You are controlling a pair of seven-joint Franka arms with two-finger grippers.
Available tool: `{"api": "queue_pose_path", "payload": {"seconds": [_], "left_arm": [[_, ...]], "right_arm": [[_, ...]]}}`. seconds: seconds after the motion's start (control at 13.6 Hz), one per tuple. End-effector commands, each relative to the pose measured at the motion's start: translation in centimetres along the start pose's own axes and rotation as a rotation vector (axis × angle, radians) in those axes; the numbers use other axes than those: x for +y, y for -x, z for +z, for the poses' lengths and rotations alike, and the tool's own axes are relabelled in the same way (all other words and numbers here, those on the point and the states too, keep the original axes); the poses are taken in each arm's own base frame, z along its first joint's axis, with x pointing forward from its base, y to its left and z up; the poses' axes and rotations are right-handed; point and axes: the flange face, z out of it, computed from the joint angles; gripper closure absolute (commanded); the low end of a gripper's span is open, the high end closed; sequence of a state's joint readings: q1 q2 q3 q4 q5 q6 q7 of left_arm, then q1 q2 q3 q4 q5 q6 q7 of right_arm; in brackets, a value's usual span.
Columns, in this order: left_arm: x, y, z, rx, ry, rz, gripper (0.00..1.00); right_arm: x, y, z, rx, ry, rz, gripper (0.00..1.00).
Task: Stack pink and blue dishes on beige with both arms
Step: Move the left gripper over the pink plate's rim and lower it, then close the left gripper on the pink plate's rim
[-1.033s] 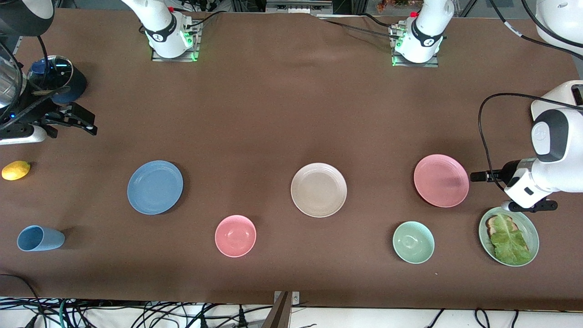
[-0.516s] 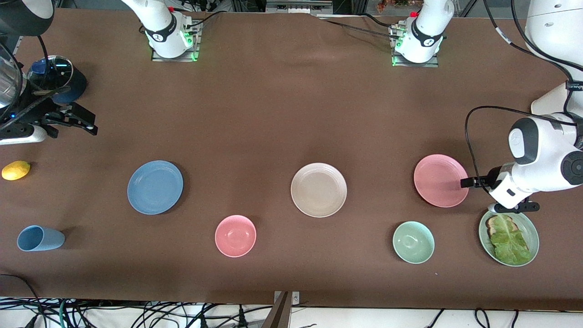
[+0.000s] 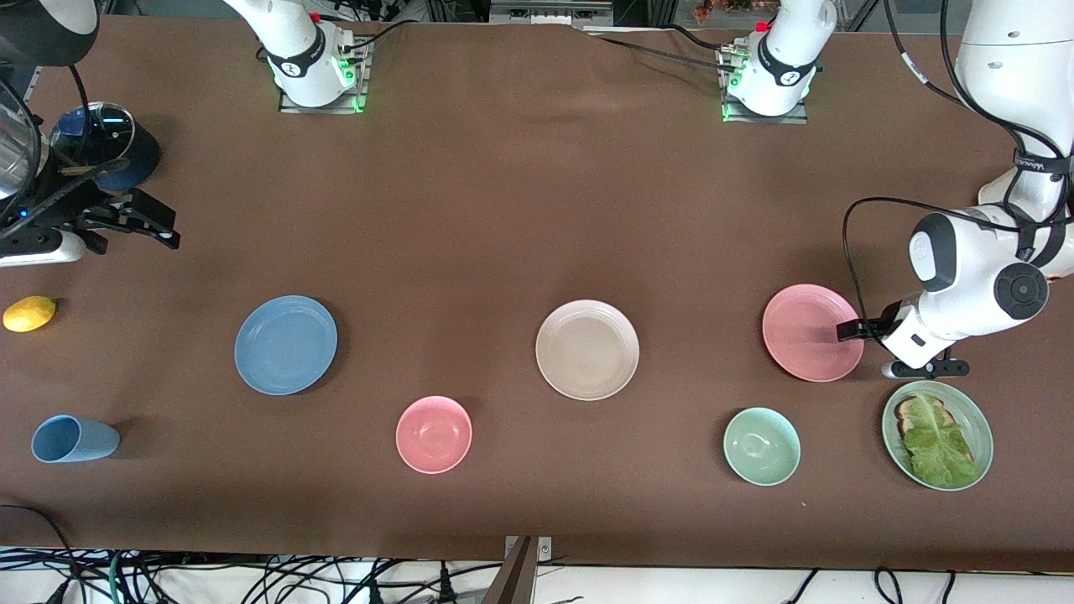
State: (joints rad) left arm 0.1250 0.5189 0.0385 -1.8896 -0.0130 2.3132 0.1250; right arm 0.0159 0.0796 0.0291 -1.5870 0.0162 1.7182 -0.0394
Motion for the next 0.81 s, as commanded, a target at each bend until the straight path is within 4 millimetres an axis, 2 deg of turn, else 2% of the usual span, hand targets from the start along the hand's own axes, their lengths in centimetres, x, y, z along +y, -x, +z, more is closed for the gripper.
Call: {"api": "queue_pose_path", "payload": {"seconds": [0.0, 0.44, 0.66, 0.74], "left_arm": [[-0.2, 0.9, -0.9, 0.013, 0.004, 0.024, 0.0], [-0.9, 1.2, 2.2, -0.036, 0.019, 0.006, 0.0], [-2.3, 1.6, 3.5, -0.057, 0.025, 0.015, 0.01], [-3.0, 1.8, 4.0, -0.063, 0.031, 0.022, 0.1]], "right_arm": [[0.1, 0.2, -0.5, 0.006, -0.015, 0.014, 0.0], [0.1, 0.2, -0.5, 0.006, -0.015, 0.014, 0.0], [0.1, 0.3, -0.5, 0.003, -0.015, 0.014, 0.0], [0.1, 0.3, -0.5, 0.003, -0.015, 0.014, 0.0]]}}
